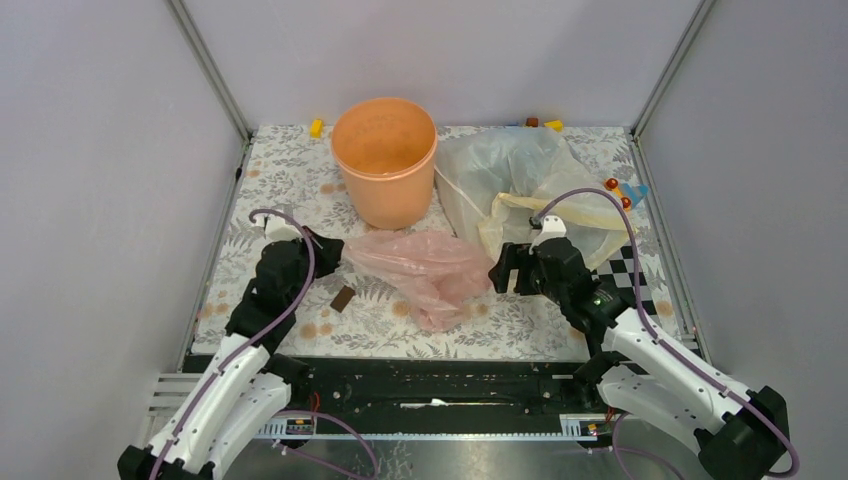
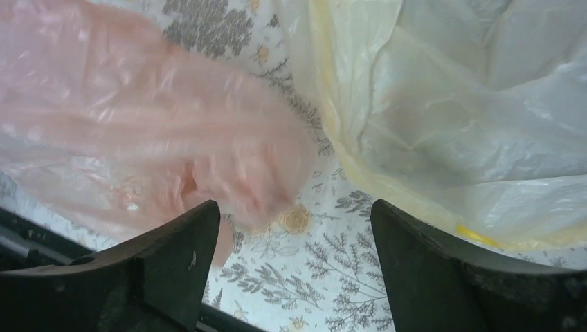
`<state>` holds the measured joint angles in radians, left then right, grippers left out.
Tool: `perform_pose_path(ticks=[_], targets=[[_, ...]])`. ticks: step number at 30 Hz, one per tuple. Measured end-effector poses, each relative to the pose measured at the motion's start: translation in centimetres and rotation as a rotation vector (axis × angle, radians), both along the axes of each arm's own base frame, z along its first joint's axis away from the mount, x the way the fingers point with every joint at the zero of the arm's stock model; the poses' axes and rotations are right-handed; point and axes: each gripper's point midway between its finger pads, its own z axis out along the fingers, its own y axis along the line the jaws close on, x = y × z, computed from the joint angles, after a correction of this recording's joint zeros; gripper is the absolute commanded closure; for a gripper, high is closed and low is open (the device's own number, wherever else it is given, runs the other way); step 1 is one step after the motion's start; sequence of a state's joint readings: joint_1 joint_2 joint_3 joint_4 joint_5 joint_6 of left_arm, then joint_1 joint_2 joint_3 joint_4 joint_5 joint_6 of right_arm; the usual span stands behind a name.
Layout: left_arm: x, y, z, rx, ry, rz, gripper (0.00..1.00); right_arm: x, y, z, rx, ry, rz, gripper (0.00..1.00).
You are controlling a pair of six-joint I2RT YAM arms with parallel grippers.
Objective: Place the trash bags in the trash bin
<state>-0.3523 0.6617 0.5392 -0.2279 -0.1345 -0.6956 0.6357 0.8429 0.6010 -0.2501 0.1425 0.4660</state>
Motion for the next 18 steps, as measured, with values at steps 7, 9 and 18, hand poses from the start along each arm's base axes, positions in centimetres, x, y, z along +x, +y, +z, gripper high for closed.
perform_pose_path(ticks=[7, 9, 18], targets=[[-0.3, -2.5, 0.0, -0.051, -0.017, -0.131, 1.0, -1.9, 2.1, 0.7, 0.03, 0.003, 0.198, 0.05], [-0.2, -3.1, -0.9, -0.047, 0.019, -0.16, 1.0, -2.2, 2.9, 1.6, 0.045, -0.018, 0.261, 0.04], [-0.5, -4.2, -1.8, -0.054, 0.064, -0.227, 1.0, 1.6, 6.4, 6.0, 0.036, -0.134, 0.366, 0.01]])
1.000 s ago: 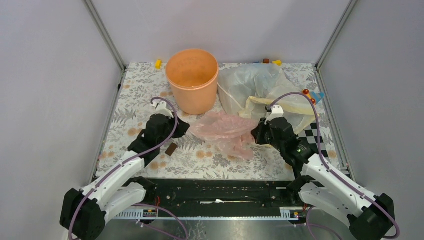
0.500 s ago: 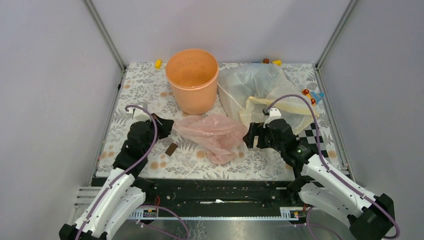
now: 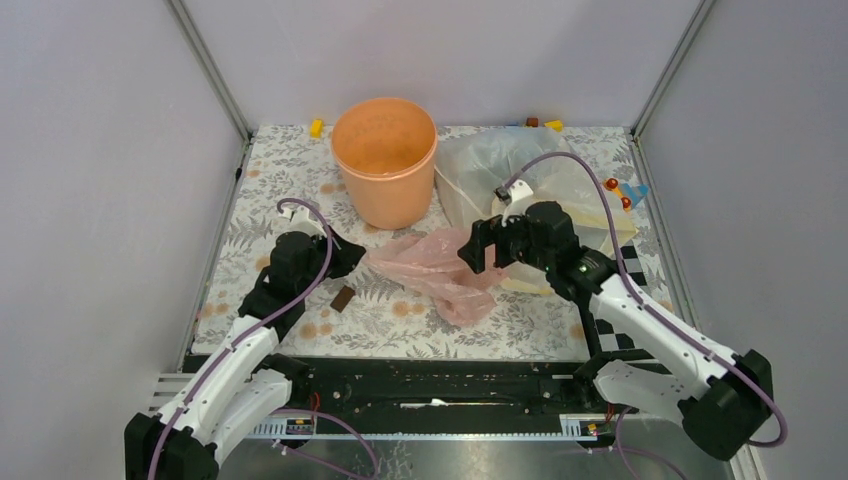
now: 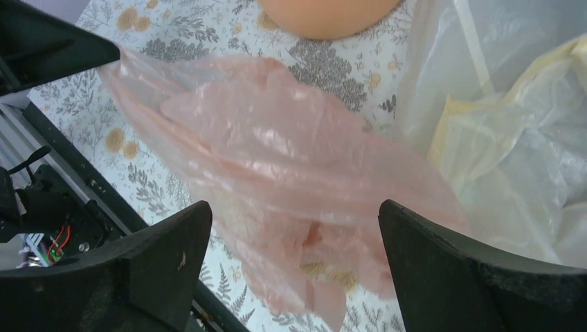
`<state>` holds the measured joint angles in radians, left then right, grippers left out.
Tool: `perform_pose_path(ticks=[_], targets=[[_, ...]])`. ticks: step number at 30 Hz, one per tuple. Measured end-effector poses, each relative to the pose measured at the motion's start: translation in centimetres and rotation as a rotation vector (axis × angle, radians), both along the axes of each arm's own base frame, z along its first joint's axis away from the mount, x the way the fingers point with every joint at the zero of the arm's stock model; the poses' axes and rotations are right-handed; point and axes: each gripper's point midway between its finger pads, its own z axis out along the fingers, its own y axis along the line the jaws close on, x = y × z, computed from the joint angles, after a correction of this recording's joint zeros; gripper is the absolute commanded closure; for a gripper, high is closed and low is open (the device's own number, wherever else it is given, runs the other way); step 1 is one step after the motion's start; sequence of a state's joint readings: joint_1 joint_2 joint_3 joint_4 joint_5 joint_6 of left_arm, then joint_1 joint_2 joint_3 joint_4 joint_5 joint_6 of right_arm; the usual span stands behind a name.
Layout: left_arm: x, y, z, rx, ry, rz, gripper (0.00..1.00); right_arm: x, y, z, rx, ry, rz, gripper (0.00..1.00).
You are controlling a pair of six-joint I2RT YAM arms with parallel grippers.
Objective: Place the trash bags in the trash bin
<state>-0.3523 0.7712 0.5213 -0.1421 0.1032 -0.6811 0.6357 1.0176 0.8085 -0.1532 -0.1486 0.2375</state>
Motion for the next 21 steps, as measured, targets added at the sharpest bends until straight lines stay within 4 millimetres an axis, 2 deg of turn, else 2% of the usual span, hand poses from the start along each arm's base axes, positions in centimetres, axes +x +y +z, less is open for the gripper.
perform_pose_path(ticks=[5, 8, 10, 12, 13, 14, 15, 16, 18, 19, 21], targets=[[-0.1, -0.1, 0.1, 0.001, -0.006, -0.009, 1.0, 2.3, 1.9, 0.2, -0.014, -0.009, 0.022, 0.01], [-0.1, -0.1, 0.1, 0.007, -0.009, -0.013, 1.0, 3.0, 3.4, -0.4, -0.036, 0.004, 0.093, 0.07], [0.0, -0.1, 0.2, 0.009, -0.016, -0.015, 1.0, 3.6, 4.6, -0.9, -0.051, 0.018, 0.151, 0.18], [0.3, -0.2, 0.1, 0.011, -0.019, -0.016, 1.0, 3.6, 5.4, -1.5, -0.057, 0.035, 0.196, 0.44], [0.5, -0.2, 0.0, 0.012, -0.017, -0.016, 1.0, 3.4, 5.6, -1.9, -0.061, 0.044, 0.214, 0.59], [0.6, -0.3, -0.2, 0.014, -0.013, -0.015, 1.0, 3.2, 5.6, -2.1, -0.065, 0.053, 0.227, 0.82], [0.8, -0.4, -0.4, 0.017, -0.007, -0.015, 1.0, 3.0, 5.6, -2.2, -0.06, 0.063, 0.232, 0.96], [1.0, -0.4, -0.7, 0.019, 0.0, -0.016, 0.99, 2.9, 5.7, -2.1, -0.056, 0.061, 0.234, 1.0], [1.4, -0.6, -1.0, 0.027, 0.006, -0.021, 0.94, 3.0, 5.6, -1.9, -0.045, 0.065, 0.216, 1.0], [1.7, -0.7, -1.0, 0.029, 0.006, -0.025, 0.86, 3.0, 5.5, -1.8, -0.04, 0.068, 0.197, 1.0], [2.1, -0.9, -0.5, 0.036, -0.002, -0.029, 0.58, 3.3, 4.8, -1.4, -0.032, 0.069, 0.132, 1.0]])
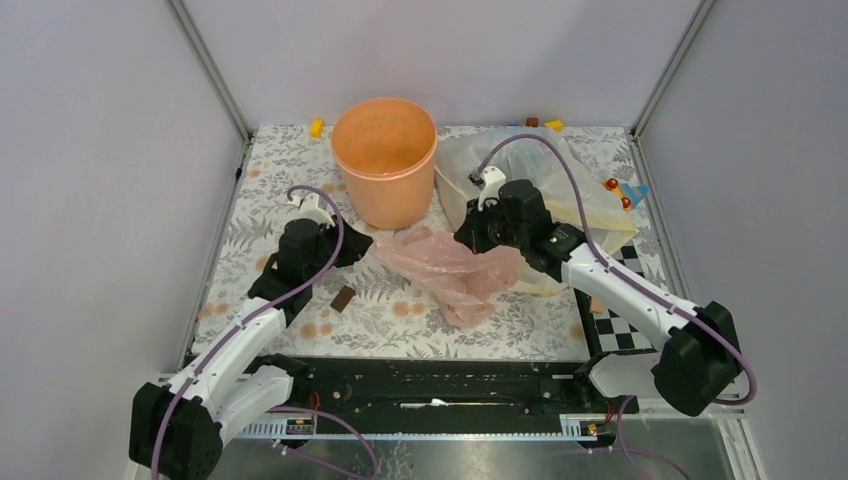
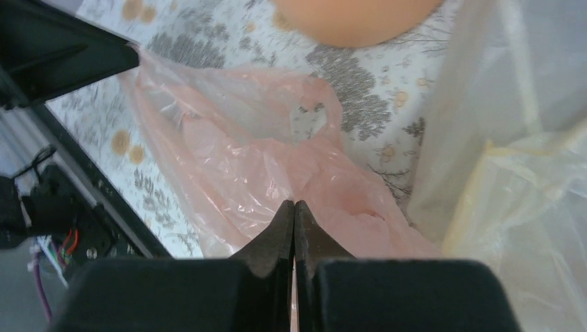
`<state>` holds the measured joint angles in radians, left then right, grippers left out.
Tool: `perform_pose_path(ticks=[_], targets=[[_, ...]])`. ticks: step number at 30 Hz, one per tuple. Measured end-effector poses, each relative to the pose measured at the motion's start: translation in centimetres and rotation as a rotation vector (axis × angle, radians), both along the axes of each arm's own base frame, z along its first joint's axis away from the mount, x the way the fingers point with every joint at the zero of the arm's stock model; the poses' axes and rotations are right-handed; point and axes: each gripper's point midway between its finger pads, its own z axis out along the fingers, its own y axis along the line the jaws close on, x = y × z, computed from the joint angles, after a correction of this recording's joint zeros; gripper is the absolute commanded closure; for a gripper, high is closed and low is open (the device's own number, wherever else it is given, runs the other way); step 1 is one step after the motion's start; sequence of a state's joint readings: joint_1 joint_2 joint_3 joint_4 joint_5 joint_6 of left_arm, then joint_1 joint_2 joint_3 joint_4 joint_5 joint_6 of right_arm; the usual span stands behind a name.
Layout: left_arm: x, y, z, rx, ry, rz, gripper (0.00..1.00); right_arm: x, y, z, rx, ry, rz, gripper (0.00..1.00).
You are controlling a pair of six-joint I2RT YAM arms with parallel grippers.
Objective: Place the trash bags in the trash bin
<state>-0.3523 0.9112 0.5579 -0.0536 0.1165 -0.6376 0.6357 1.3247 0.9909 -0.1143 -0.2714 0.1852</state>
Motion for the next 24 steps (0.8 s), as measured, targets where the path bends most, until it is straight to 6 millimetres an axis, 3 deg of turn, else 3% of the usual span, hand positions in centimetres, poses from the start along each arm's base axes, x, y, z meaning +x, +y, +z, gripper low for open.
perform_pose_path(ticks=[3, 5, 9, 13, 18, 20, 24], targets=[[0.4, 0.1, 1.2, 0.004, -0.035, 0.005, 0.15, 1.0, -1.5, 0.9, 0.023, 0.0, -0.145, 1.0], [0.2, 0.4, 1.9, 0.009, -0.057, 0.01, 0.04, 1.8, -2.6, 1.4, 0.061, 0.014, -0.241, 1.0], [-1.0, 0.2, 3.8, -0.015, -0.11, -0.023, 0.01, 4.1, -5.8, 0.6, 0.138, 0.09, -0.462, 1.0], [-3.2, -3.1, 4.8, -0.056, -0.123, -0.191, 0.01, 5.6, -8.5, -1.7, 0.187, 0.19, -0.698, 1.0], [-8.7, -9.8, 4.3, -0.048, -0.124, -0.455, 0.01, 5.9, -9.1, -2.5, 0.251, 0.246, -0.823, 1.0], [-10.1, -11.4, 3.8, -0.018, -0.134, -0.511, 0.01, 6.0, -9.2, -2.4, 0.268, 0.255, -0.841, 1.0], [-10.1, -12.5, 1.6, 0.086, -0.142, -0.503, 0.01, 6.1, -9.0, -2.2, 0.291, 0.264, -0.851, 1.0]])
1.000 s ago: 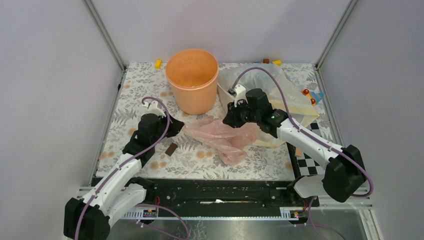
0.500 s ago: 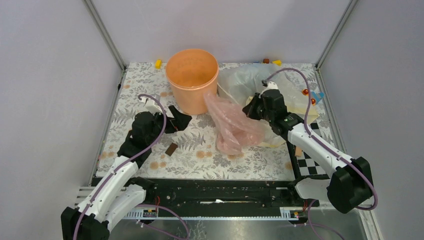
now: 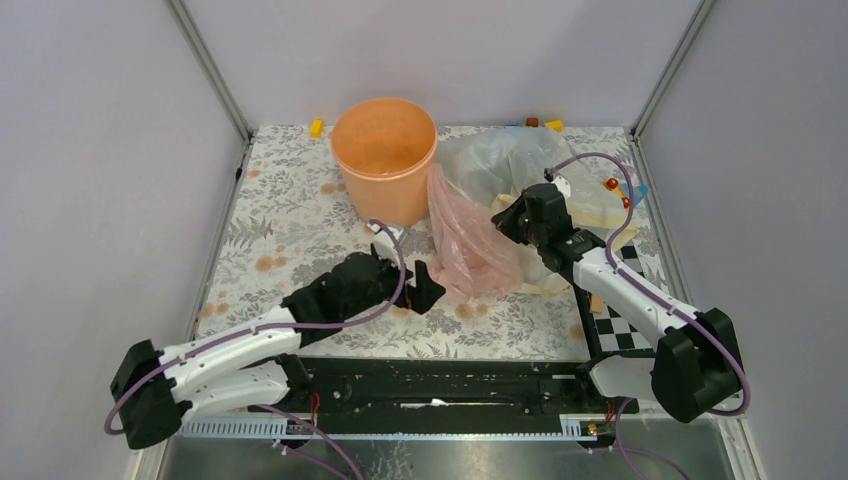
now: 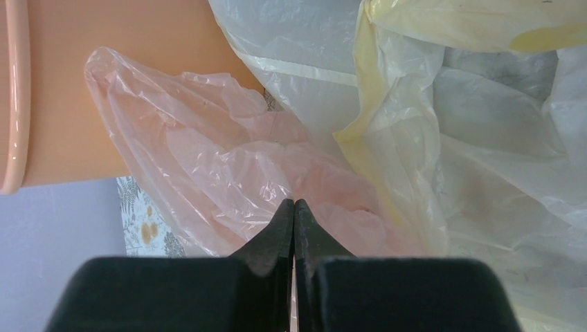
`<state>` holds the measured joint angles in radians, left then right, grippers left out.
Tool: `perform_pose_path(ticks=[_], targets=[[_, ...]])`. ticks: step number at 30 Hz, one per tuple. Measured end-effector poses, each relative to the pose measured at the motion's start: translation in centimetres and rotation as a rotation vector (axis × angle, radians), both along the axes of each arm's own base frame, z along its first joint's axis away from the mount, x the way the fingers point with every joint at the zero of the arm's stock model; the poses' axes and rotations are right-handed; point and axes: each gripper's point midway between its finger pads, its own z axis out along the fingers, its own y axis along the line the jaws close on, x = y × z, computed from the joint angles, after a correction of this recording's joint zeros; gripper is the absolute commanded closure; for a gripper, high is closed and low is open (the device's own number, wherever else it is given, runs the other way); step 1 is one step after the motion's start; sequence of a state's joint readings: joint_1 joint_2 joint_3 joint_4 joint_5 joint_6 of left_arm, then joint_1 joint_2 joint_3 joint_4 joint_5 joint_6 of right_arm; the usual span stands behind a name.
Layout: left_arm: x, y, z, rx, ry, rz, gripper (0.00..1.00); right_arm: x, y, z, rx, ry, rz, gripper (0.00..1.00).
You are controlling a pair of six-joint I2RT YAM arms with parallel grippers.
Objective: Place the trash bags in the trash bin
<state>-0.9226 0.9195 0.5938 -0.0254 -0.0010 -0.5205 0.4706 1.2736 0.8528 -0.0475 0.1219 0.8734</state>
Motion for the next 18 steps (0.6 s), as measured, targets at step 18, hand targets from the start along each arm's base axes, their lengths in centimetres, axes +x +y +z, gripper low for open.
perform_pose_path(ticks=[18], targets=[[3.9, -6.6, -3.7, 0.307, -0.126, 0.23, 0.01, 0.0, 0.1, 0.1, 0.0, -0.008, 0.011, 1.0]])
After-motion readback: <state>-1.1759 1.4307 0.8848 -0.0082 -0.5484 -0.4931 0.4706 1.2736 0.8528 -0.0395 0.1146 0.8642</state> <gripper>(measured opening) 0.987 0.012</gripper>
